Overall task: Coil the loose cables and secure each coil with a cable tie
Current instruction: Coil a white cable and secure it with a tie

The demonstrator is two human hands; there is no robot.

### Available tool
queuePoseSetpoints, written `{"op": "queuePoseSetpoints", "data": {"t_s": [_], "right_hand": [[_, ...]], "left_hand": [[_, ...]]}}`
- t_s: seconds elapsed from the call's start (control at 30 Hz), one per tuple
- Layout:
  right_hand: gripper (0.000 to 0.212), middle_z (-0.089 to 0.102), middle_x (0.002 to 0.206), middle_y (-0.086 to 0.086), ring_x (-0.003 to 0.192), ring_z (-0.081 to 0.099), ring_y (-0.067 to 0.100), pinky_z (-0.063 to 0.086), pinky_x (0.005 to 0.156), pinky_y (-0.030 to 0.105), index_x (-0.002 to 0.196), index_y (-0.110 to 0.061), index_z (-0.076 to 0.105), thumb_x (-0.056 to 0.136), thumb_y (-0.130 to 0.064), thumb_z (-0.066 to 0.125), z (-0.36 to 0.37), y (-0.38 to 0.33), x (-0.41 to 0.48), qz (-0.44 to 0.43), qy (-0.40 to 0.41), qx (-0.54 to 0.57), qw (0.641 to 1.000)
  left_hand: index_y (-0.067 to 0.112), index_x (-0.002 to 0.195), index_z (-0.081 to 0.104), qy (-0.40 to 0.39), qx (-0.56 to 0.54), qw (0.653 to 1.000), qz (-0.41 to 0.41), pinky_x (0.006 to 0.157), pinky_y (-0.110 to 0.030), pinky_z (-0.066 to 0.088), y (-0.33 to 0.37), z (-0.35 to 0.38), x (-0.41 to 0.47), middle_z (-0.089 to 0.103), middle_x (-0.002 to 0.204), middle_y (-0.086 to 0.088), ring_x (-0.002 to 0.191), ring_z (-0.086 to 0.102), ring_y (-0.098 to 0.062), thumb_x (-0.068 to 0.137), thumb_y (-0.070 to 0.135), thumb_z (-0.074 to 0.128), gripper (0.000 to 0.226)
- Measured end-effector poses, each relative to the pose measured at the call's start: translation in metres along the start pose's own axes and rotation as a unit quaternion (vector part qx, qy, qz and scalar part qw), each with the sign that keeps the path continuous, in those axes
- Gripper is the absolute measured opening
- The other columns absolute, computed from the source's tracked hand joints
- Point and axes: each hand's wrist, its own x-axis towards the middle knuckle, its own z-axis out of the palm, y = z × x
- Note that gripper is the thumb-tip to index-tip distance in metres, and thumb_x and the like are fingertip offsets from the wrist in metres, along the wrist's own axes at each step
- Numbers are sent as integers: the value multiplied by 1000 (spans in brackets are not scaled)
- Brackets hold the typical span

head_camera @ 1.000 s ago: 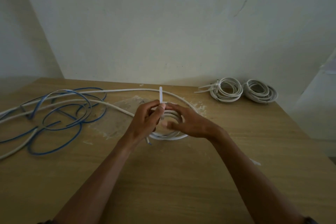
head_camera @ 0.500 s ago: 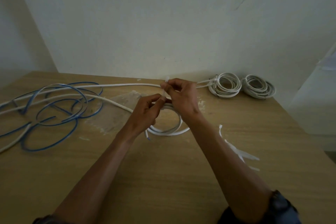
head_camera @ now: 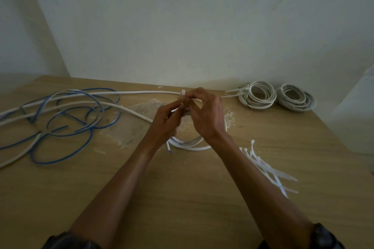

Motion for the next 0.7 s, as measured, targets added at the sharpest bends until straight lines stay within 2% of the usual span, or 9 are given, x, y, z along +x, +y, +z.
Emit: {"op": "queuePoseSetpoints", "data": {"t_s": [0.07,0.1,0.23,0.33,0.43,0.5,0.57,0.7], "right_hand": [[10,75,87,-3,80,68,1,48,71,12,93,-10,80,90,-17,75,-7,2,5,20,5,15,1000],[12,76,86,-3,78,67,-1,47,70,11,94,-9,80,89,-19,75,-9,4,8,40,14,26,999],[17,77,92,-4,84,69,-1,47,73,9,97,-12,81,88,-26,77,-13,17,15,64,31,-1,997],[16,78,90,-5,84,70,0,53,75,18,95,-13,81,88,-27,77,-16,25,14,77,45,2,996],[14,77,87,-7,82,70,1,55,74,25,93,-14,81,90,-26,74,-11,29,10,76,45,-13,996],[13,76,85,-7,80,69,3,55,71,29,91,-16,80,91,-27,73,-7,28,10,52,30,-23,998],[16,74,85,-6,80,68,6,55,69,31,94,-17,78,93,-31,70,-4,28,12,23,-3,-45,999],[45,75,89,-2,81,71,13,55,68,31,122,-24,61,102,-58,40,-15,38,1,32,-124,-92,987]], "left_hand": [[21,112,68,-4,20,1000,20,48,-26,32,3,7,-2,50,52,11,43,38,-7,109,19,46,22],[16,112,67,-1,22,999,24,47,-26,32,4,13,-3,51,53,12,44,38,-6,109,18,46,21],[24,98,70,9,-15,1000,1,47,-29,30,10,26,-5,41,54,0,47,36,-15,110,26,42,30],[29,91,71,-14,-20,999,-33,47,-26,30,13,31,-2,38,55,0,48,34,-14,108,30,47,30],[13,89,64,-34,-101,989,-103,45,-25,26,10,31,-2,33,54,1,45,27,-12,108,30,46,31],[12,89,62,-31,-149,979,-137,44,-24,23,6,31,-5,30,54,3,43,24,-10,108,29,45,30],[20,82,67,-14,-180,970,-161,43,-24,20,3,29,-4,27,55,2,42,21,-10,108,27,44,36],[26,82,75,72,-273,934,-219,41,-20,16,4,13,6,24,52,4,37,19,-7,108,31,41,43]]}}
